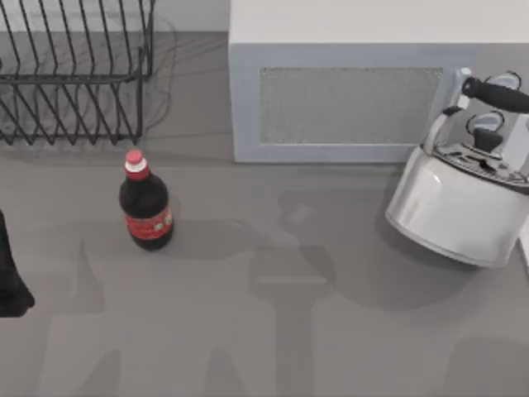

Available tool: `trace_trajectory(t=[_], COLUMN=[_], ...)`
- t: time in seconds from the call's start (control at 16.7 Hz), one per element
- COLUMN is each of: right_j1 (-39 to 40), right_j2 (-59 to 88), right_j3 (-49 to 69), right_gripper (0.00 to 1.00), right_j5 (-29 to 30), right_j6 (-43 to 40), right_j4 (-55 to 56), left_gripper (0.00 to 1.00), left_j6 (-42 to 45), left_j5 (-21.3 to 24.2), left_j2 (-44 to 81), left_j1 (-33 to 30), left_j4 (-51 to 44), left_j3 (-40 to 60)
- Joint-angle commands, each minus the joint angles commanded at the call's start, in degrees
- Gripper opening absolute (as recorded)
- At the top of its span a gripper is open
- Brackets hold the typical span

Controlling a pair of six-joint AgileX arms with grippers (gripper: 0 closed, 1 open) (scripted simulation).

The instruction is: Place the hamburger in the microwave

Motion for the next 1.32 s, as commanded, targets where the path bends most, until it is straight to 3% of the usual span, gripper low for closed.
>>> trace_trajectory(t=[0.3, 0.54, 0.9, 1.32], right_j1=[1.17, 7.27, 20.72, 38.46], right_j2=[0.82, 2.87, 10.87, 29.29], right_j3=[1.5, 9.46, 21.12, 27.94], right_gripper=[0.0, 0.0, 0.0, 0.0], right_j5=[1.2, 6.94, 16.6, 23.57], right_j6=[1.8, 12.12, 40.57, 76.8], right_j4=[1.86, 11.79, 30.62, 58.9], left_gripper=[1.0, 1.0, 1.0, 1.0], left_j6=[0.0, 0.0, 0.0, 0.0], left_j5=[0.0, 0.0, 0.0, 0.0], left_j2=[0.0, 0.0, 0.0, 0.0], left_j1=[0.0, 0.0, 0.0, 0.0], left_j4=[0.0, 0.0, 0.0, 0.0], left_j3=[0.0, 0.0, 0.0, 0.0])
